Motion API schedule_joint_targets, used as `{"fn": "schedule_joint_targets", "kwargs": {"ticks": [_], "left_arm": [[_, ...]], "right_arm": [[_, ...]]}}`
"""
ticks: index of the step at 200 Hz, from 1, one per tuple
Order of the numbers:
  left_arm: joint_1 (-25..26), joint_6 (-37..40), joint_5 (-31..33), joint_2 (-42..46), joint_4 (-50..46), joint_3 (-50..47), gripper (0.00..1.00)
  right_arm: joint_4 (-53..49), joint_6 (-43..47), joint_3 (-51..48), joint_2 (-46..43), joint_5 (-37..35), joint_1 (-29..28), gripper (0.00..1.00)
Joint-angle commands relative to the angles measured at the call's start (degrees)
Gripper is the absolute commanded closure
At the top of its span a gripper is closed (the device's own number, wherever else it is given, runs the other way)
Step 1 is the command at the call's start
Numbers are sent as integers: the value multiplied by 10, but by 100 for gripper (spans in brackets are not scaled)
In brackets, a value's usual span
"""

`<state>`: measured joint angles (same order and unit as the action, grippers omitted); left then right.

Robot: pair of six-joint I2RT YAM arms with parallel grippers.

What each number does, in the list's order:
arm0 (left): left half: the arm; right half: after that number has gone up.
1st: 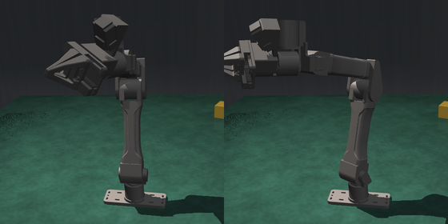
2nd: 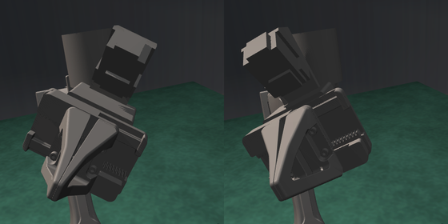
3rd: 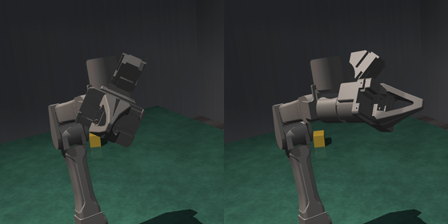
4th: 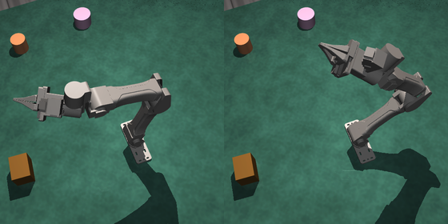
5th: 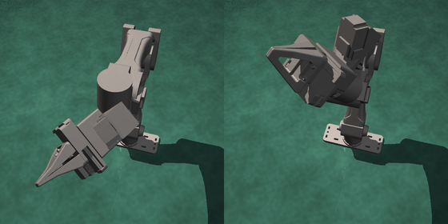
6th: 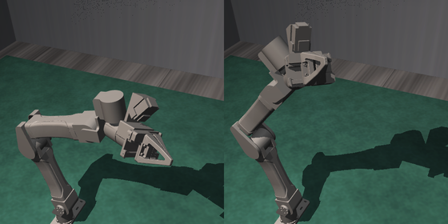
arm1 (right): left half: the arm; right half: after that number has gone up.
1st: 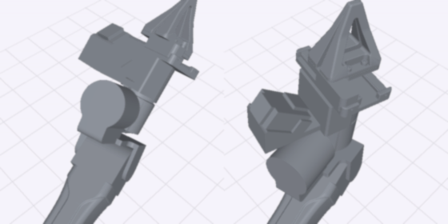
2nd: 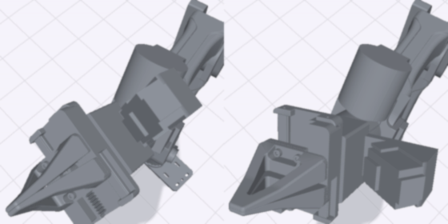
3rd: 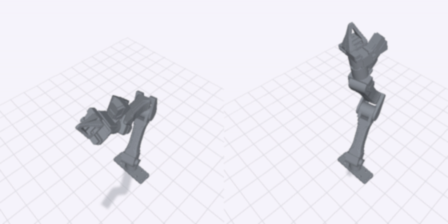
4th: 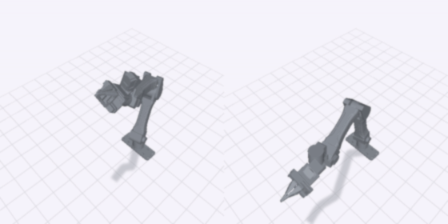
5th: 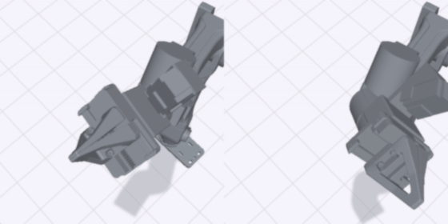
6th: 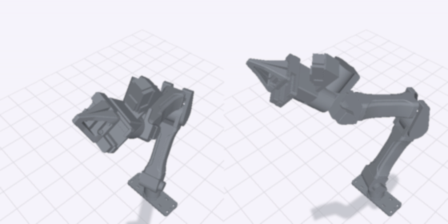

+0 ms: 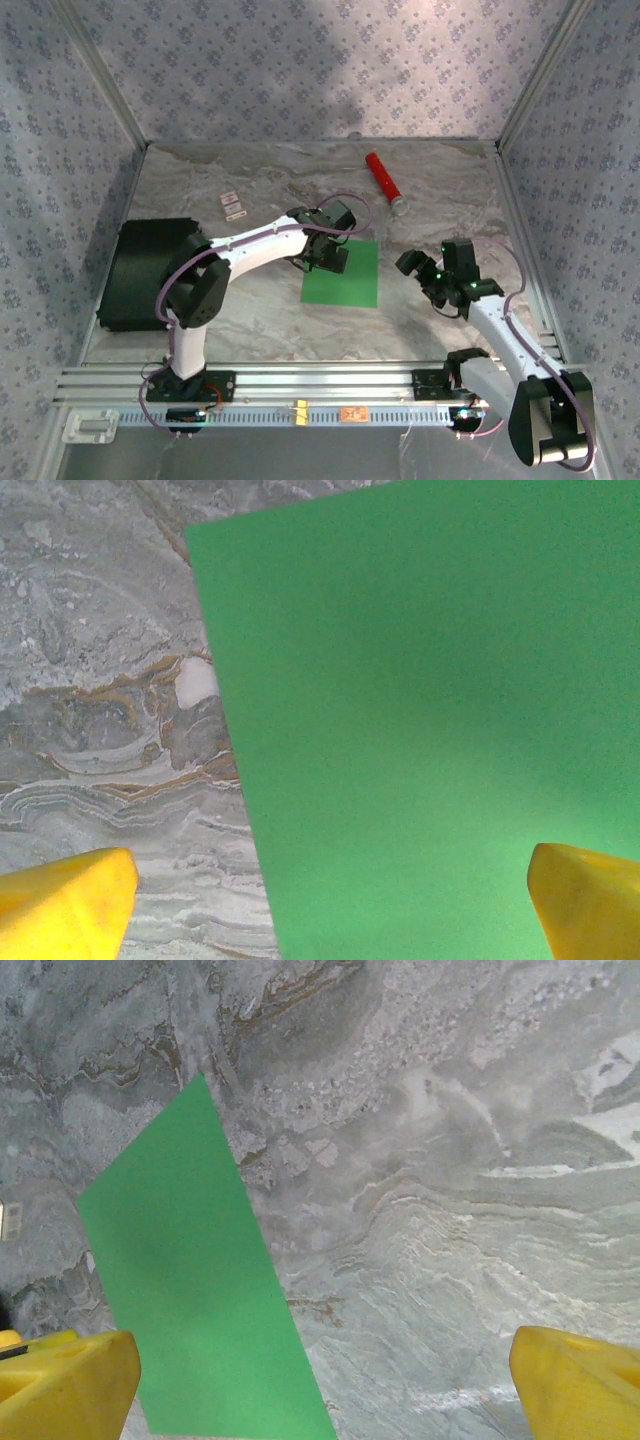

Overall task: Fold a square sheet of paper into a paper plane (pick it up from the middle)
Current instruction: First fold the square sheet of paper in half at the center of the table.

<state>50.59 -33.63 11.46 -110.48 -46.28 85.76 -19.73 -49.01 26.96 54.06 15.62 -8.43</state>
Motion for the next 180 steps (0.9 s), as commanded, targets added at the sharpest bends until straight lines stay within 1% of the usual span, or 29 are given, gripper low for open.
{"fn": "schedule_joint_targets", "kwargs": {"ticks": [1,17,44,78,98,125,142,180], "left_arm": [[-5,-13,-29,-5,-2,18,0],[-3,-24,-67,-25,6,36,0],[9,-49,-92,-69,2,81,0],[27,-77,-92,-129,-37,156,1],[32,-93,-80,-154,-62,184,1],[33,-121,-62,-170,-83,195,2],[33,-138,-65,-174,-83,194,3],[32,-154,-54,-181,-87,194,3]], "right_arm": [[-22,6,-5,-11,-8,5,3],[-25,7,-4,-13,-7,6,3],[-33,9,-4,-19,-9,8,3],[-46,12,-3,-24,-11,10,3],[-52,12,-3,-27,-10,13,3],[-57,13,-3,-33,-11,13,3],[-59,15,-5,-36,-11,14,2],[-58,14,-5,-36,-8,13,2]]}}
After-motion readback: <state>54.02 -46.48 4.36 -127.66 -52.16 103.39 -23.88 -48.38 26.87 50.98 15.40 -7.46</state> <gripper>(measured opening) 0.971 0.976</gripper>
